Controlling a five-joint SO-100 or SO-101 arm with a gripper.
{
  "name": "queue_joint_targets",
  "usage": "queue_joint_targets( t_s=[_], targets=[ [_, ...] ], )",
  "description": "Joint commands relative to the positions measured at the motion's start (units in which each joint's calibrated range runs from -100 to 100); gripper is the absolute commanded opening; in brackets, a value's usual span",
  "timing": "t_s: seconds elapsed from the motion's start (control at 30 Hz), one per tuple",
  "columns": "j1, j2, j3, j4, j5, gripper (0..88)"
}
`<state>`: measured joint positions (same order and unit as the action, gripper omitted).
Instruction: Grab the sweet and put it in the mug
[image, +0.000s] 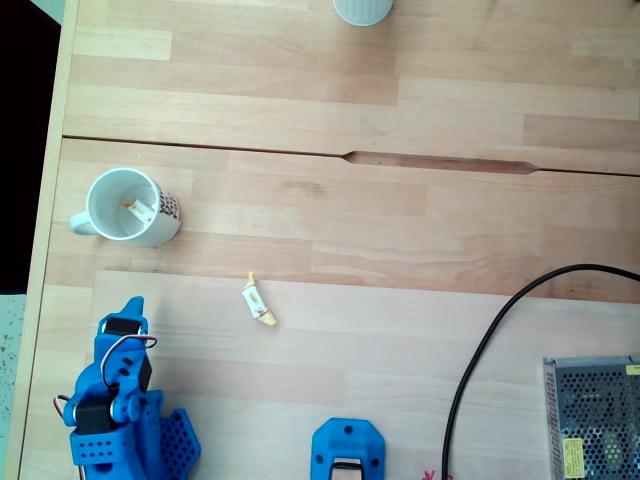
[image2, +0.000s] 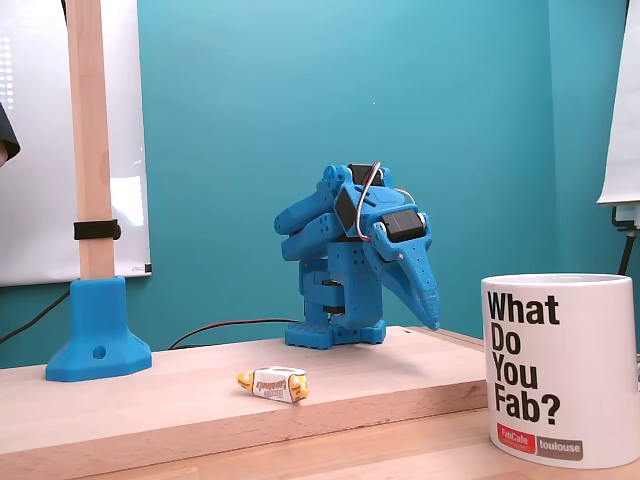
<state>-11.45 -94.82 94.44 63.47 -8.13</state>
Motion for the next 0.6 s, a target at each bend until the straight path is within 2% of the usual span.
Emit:
queue_joint_targets(
  t_s=[0.0,0.57],
  targets=[
    [0.41,-0.44,-0.69,0.08,0.05,3.0],
    [0.48,-0.44,-4.61,-0.64,0.59,3.0]
  ],
)
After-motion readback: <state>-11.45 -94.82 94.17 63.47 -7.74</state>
